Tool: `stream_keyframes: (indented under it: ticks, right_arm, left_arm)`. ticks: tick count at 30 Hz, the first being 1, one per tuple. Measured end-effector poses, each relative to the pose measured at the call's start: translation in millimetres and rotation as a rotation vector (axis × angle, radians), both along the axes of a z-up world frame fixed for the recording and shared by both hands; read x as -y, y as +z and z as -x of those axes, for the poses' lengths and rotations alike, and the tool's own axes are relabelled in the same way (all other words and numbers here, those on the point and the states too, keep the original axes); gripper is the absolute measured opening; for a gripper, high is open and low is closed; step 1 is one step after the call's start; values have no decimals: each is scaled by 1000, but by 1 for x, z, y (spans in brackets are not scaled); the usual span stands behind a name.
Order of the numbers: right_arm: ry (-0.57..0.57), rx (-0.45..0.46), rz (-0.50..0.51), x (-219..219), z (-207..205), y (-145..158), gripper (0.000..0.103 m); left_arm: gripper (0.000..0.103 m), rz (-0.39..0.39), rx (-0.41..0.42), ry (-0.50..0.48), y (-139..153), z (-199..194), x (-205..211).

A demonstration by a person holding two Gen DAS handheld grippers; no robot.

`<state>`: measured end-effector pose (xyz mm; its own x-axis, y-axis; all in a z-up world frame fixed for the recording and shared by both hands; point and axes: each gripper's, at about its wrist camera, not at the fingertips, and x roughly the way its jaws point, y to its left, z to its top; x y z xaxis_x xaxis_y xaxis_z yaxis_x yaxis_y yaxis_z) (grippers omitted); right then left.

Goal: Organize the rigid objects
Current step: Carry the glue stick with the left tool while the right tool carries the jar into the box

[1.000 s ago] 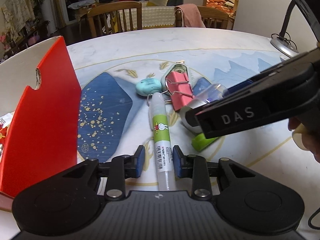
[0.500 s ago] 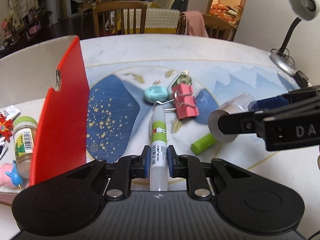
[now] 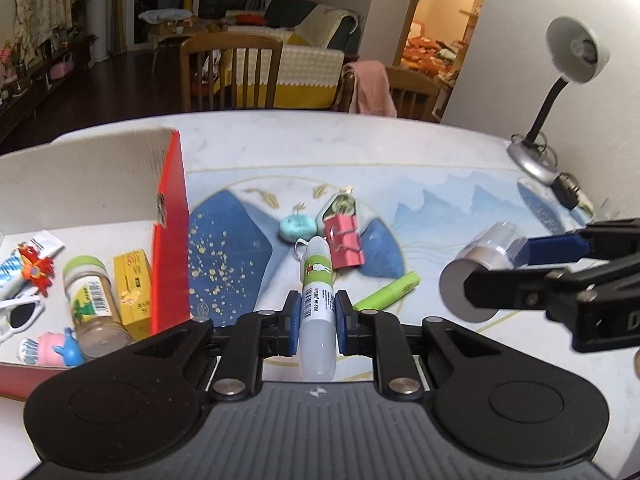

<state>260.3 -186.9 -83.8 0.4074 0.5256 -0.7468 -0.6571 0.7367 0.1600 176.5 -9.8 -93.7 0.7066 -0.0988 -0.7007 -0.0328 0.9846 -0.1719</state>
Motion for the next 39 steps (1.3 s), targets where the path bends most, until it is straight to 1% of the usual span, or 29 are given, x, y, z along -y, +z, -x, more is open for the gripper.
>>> stream_keyframes:
  ticks: [8,17,22,29,32,39]
  right_arm:
    - [35,44,-20,-15,27,26,69]
    - [76,94,-51,-54,51,49,69]
    - [101,109,-55,-82,61,54,69]
    - [136,107,-46,-127,71,49,69]
    - [152,101,-43,-148,74,46,69]
    - [168,84,-14,-191,74,34,69]
  left_arm:
    - [17,12,71,19,39,22,-26]
    - [17,-17,122,82,68,41,-86]
    - [17,-29,122,123,71,50,-126]
    - [17,-46,113,156,68,58,-172]
    - [17,-43,101,171,64,61,-193]
    - [17,-48,59,212,48,53,-235]
